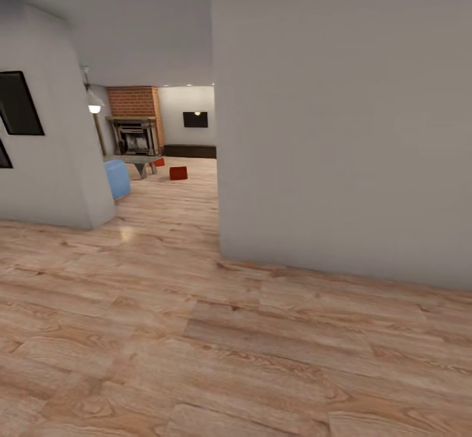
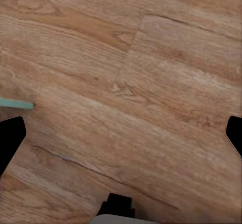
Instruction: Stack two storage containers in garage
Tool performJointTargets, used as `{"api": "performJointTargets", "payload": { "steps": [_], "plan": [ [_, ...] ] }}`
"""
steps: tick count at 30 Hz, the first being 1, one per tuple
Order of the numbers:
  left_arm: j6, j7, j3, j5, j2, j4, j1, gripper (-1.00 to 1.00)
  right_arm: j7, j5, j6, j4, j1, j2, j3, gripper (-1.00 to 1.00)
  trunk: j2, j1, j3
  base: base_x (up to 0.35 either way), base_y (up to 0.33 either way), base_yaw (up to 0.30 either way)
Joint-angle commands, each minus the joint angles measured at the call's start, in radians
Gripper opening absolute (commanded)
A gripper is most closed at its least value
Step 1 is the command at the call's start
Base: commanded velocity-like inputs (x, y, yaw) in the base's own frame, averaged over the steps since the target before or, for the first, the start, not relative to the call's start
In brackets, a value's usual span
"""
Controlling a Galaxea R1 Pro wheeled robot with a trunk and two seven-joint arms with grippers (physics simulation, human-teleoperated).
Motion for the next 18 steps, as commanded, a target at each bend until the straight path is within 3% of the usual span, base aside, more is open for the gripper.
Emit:
{"api": "performJointTargets", "payload": {
  "steps": [1,18],
  "plan": [
    [-0.001,0.001,0.005,-0.006,-0.001,-0.001,0.000,1.00,0.000,0.010,-0.002,0.001,-0.001,0.000,0.000,1.00,0.000,0.001,-0.001,0.327,0.000,0.194],
    [-0.001,0.001,0.005,-0.006,-0.001,-0.001,0.000,1.00,0.000,0.010,-0.002,0.001,-0.001,0.000,0.000,1.00,0.000,0.001,-0.001,0.327,0.000,0.246]
  ]
}}
